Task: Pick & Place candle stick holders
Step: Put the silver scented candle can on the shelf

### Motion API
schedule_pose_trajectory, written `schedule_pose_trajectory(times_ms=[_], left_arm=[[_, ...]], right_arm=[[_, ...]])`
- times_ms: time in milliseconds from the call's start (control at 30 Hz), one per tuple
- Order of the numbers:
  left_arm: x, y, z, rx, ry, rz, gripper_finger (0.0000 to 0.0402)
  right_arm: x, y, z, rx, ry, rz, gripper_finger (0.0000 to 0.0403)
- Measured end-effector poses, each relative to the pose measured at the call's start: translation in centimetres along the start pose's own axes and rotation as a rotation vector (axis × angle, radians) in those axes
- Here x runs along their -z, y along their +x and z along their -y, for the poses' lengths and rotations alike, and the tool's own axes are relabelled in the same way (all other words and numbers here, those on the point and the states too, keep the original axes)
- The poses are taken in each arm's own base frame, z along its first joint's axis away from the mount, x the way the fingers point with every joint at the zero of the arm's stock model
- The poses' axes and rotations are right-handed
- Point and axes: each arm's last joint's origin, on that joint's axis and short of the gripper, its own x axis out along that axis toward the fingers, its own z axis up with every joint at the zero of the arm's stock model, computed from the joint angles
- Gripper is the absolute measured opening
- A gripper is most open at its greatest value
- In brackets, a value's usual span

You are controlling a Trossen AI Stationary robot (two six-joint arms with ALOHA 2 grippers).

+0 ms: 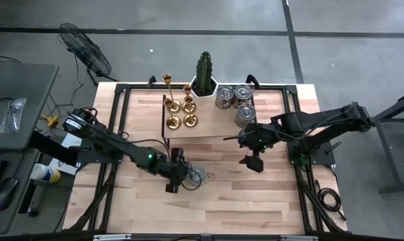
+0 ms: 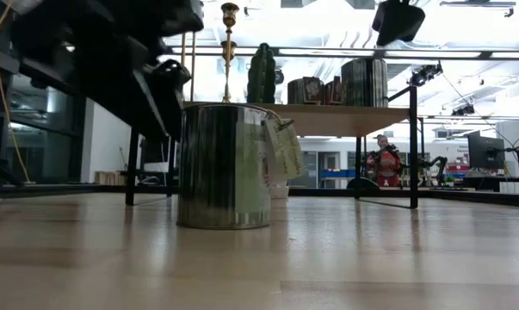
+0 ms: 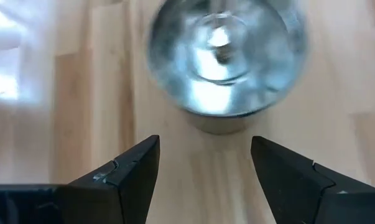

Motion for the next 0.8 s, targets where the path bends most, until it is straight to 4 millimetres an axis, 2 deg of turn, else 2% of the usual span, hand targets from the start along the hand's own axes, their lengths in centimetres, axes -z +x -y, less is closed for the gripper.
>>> schedule_pose_trajectory(times_ms=[233,433,633,800], left_arm=[[-0.9,-2.6,0.4,0.049,-0.049,-0.181,0.0246],[-0.6,-5.5,1.8,0.009,0.03,-0.305,0.0246],[0.6,-9.7,2.2,-0.068,0.015,-0.201,0.0246],[2.6,-13.2,1.2,-0.12,-0.097,-0.038,0.0245]], right_arm=[[0.2,0.2,-2.6,-0.046,0.032,0.073,0.033],[0.6,1.1,-5.6,-0.07,0.033,0.157,0.033],[0.4,3.0,-7.1,-0.076,0.042,0.191,0.033],[-0.4,4.8,-7.7,-0.097,0.04,0.232,0.033]])
